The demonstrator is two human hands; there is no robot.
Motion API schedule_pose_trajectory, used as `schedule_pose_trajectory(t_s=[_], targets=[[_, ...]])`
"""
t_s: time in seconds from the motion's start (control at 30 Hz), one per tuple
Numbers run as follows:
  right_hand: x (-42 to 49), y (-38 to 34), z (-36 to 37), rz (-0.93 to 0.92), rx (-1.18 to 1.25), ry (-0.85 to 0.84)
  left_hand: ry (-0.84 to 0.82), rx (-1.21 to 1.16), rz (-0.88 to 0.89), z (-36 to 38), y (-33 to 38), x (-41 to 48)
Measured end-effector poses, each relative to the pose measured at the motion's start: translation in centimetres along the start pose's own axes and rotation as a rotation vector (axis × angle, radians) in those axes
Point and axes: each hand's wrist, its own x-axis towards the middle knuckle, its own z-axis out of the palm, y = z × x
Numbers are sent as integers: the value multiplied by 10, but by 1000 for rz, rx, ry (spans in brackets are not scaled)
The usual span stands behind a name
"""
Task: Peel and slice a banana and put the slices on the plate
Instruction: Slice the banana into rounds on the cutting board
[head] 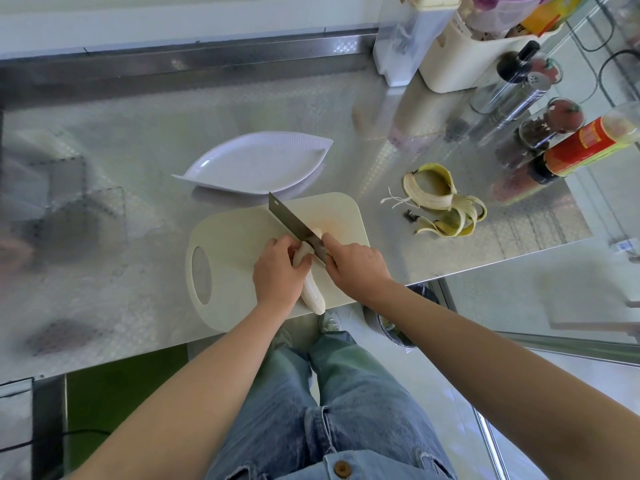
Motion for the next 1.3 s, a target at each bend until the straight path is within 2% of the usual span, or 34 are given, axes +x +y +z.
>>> schedule_pose_trajectory(t_s=[0.23, 0.47, 1.3], targets=[[-1, 3, 2, 9, 40, 37, -1, 47, -52, 4, 0, -14], [-6, 4, -8, 17, 119, 187, 27, 70, -44, -2, 4, -7], [-2, -7, 0, 32, 31, 25, 8, 94, -57, -5, 5, -5]])
